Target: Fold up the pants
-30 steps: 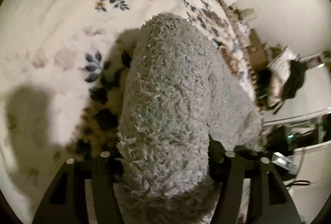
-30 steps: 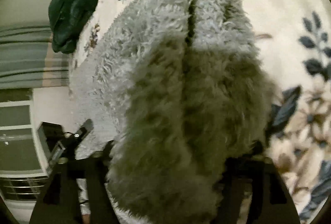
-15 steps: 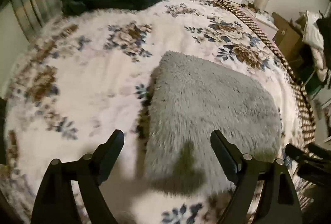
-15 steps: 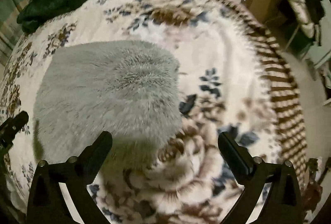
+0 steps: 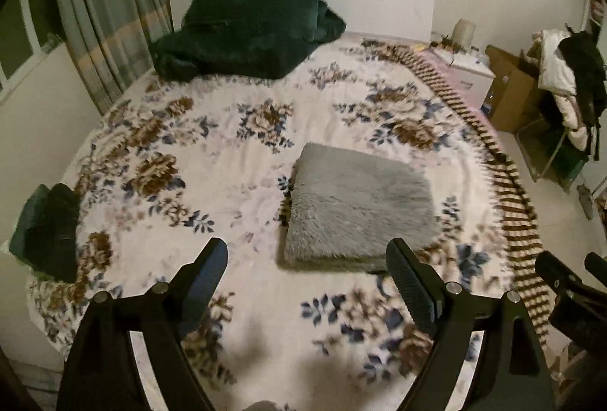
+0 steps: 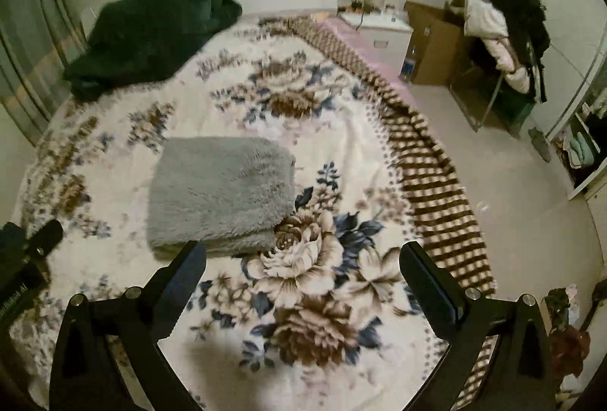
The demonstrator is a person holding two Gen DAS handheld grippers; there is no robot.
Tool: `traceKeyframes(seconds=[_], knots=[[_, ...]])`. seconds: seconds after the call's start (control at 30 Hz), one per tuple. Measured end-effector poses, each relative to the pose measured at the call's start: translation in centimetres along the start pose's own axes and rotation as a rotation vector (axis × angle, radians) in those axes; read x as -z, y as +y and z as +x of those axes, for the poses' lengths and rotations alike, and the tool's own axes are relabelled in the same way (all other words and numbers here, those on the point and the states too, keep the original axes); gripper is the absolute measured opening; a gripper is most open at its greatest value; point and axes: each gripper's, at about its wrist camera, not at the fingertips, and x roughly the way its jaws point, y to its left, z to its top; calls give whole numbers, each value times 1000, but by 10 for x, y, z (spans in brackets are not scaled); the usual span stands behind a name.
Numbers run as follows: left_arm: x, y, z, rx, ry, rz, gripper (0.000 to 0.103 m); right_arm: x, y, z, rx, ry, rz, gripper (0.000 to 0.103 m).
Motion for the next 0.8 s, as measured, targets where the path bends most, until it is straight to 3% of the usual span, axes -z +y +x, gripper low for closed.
traceKeyframes(seconds=[0.43,0.73,0.8], knots=[[25,-8,-211,-21,-114,-29,85,34,-59,-250,-55,-189,-26,103],[32,-2,-280,-32,-145,-43,85,45,-66,-345,-84,-233,-66,103],[31,1,-288,-37,-159,-32,93,46,-63,-356,-87,-241,-67,103]])
